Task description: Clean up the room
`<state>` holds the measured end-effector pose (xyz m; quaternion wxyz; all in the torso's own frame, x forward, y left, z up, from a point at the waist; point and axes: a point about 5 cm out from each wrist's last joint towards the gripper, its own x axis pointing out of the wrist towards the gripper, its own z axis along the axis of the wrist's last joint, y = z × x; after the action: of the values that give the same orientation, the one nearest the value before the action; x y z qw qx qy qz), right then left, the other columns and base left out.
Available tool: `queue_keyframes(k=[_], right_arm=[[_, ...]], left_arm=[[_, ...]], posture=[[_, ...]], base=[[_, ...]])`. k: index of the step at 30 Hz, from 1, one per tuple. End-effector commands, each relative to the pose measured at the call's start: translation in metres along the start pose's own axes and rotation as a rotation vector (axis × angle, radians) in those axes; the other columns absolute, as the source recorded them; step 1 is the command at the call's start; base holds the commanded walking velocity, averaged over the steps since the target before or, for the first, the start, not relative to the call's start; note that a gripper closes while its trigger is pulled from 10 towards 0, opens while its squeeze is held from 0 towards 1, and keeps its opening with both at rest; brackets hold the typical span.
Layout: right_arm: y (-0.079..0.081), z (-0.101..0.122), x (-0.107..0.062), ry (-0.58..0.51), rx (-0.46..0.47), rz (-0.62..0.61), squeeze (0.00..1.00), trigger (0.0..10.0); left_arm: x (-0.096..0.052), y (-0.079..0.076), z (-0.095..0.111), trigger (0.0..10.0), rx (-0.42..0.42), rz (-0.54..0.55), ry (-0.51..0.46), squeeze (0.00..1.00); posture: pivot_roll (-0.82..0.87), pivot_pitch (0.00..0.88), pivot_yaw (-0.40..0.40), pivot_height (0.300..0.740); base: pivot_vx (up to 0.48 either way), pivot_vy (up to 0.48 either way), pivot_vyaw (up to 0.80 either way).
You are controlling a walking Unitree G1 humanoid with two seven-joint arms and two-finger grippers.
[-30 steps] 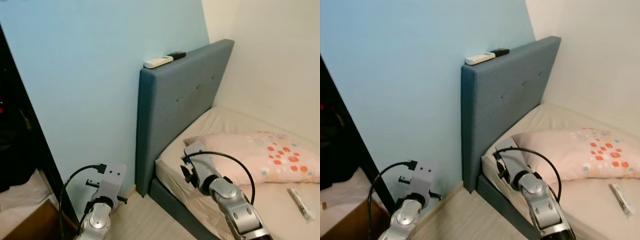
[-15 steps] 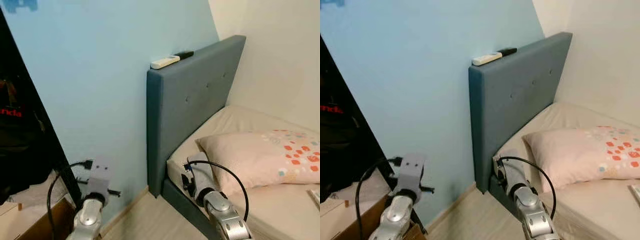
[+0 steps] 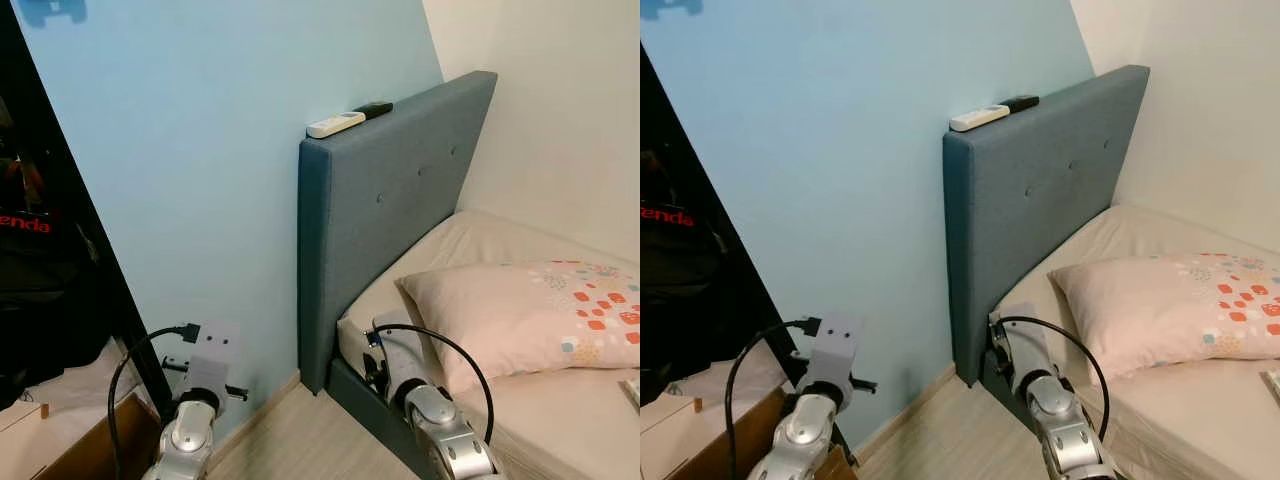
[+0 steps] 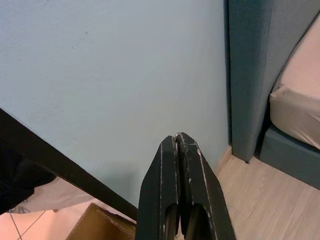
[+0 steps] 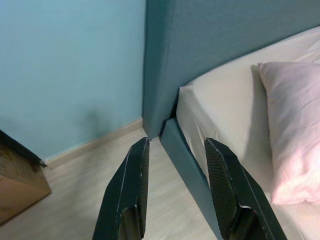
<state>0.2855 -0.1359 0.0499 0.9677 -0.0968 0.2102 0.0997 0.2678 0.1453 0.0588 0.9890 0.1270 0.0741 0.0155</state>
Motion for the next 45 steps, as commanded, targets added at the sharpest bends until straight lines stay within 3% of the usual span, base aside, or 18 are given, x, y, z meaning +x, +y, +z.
queue_keyframes(k=[1,5,13,14,16,17,18,20,21,29,32,45], right_arm=[[-0.001,-0.008,0.000,0.026,-0.012,-0.018,0.00,10.0],[-0.004,-0.019,-0.002,0.049,-0.090,-0.018,0.00,10.0],[-0.005,-0.020,-0.004,0.017,-0.183,-0.017,0.00,10.0],[-0.008,-0.021,-0.005,-0.010,-0.235,-0.055,0.00,10.0],[-0.008,-0.021,-0.005,-0.010,-0.235,-0.055,0.00,10.0],[-0.013,-0.019,-0.006,-0.038,-0.220,-0.089,0.00,10.0],[-0.013,-0.019,-0.006,-0.038,-0.220,-0.089,0.00,10.0],[-0.019,-0.016,-0.007,-0.073,-0.143,-0.130,0.00,10.0],[-0.020,-0.014,-0.008,-0.079,-0.108,-0.129,0.00,10.0],[-0.021,-0.020,-0.009,-0.059,-0.040,-0.123,0.00,10.0],[-0.020,-0.023,-0.012,-0.057,-0.008,-0.131,0.00,10.0],[-0.018,-0.023,-0.011,-0.051,0.011,-0.123,0.00,10.0]], left_arm=[[0.000,-0.004,-0.006,10.0,-0.017,-0.009,0.037,0.00],[0.001,-0.001,-0.024,10.0,-0.099,0.043,0.126,0.00],[-0.006,0.006,-0.036,10.0,-0.125,0.093,0.177,0.00],[-0.011,0.013,-0.047,10.0,-0.177,0.144,0.226,0.00],[-0.011,0.013,-0.047,10.0,-0.177,0.144,0.226,0.00],[-0.016,0.023,-0.054,10.0,-0.204,0.206,0.237,0.00],[-0.016,0.023,-0.054,10.0,-0.204,0.206,0.237,0.00],[-0.021,0.035,-0.056,10.0,-0.233,0.271,0.222,0.00],[-0.018,0.036,-0.054,10.0,-0.203,0.262,0.212,0.00],[-0.005,0.029,-0.039,10.0,-0.162,0.181,0.140,0.00],[-0.007,0.024,-0.033,10.0,-0.130,0.126,0.118,0.00],[-0.009,0.018,-0.025,10.0,-0.171,0.057,0.081,0.00]], posture=[[-0.10,0.000,-0.023,0.740],[-0.11,0.000,-0.033,0.740],[-0.10,0.000,-0.029,0.740],[-0.11,0.000,-0.028,0.740],[-0.11,0.000,-0.028,0.740],[-0.10,0.000,-0.022,0.740],[-0.10,0.000,-0.022,0.740],[-0.10,0.000,-0.031,0.740],[-0.10,0.000,-0.038,0.740],[-0.12,0.000,-0.025,0.740],[-0.13,0.000,-0.009,0.740],[-0.12,0.000,0.003,0.740]], base=[[0.000,0.000,0.00],[0.000,0.000,0.00],[0.000,0.000,0.00],[0.000,0.000,0.00],[0.000,0.000,0.00],[0.000,0.000,0.00],[0.000,0.000,0.00],[0.000,0.000,0.00],[0.000,0.000,0.00],[0.000,0.000,-0.54],[0.000,0.000,-0.80],[0.000,0.000,-0.80]])
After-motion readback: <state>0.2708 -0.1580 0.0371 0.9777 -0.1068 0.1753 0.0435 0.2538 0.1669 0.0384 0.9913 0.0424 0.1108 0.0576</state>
